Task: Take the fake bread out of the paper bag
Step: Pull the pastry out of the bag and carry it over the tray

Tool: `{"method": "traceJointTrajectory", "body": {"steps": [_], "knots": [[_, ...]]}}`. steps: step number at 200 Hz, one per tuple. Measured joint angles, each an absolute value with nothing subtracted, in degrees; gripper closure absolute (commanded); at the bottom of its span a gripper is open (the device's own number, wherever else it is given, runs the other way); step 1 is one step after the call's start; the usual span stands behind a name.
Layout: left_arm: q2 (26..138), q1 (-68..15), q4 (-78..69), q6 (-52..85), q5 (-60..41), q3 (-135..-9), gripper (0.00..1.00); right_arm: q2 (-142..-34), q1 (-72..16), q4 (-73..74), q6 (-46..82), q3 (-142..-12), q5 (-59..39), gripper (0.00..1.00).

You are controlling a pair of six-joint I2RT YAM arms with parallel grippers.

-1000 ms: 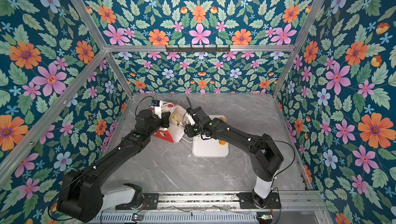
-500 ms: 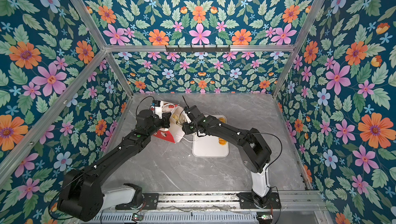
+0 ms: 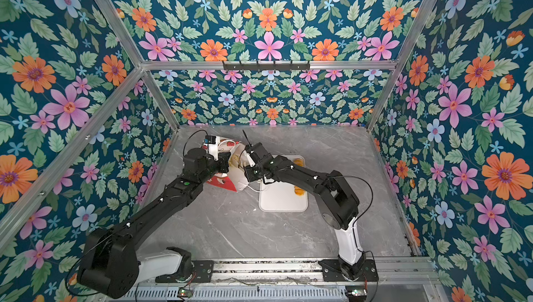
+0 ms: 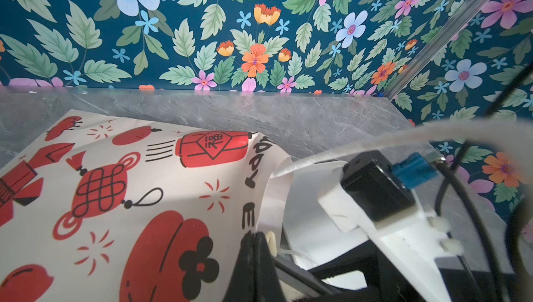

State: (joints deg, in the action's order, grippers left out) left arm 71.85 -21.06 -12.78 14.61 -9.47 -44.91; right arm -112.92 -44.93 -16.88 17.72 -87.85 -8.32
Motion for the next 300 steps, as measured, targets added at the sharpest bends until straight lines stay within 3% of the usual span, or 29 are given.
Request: {"method": "traceJointTrajectory", "body": {"steps": [108,196,237,300], "knots": [[74.3,-21.1,-14.7,16.5,-6.0,-46.2,1.0,-93.1,-45.3,-24.2,13.3,-73.9,-5.1,0.85],[76.3,-21.1,-16.3,17.6,-5.4,-46.5,1.0,-75.4,-46.2,-40.6,11.1,-67.8,9.2,0.85],[76.0,-21.1,-17.2,17.6,-5.2,-45.9,1.0,-76.2,-48.3,-48.4,9.5,-68.1,20.4,0.85],[73.8,-21.0,-17.6,17.4,-4.6,-44.1,1.0,-87.9,-53.7,-53.5,7.6,-68.6,38.1,0.88]]}}
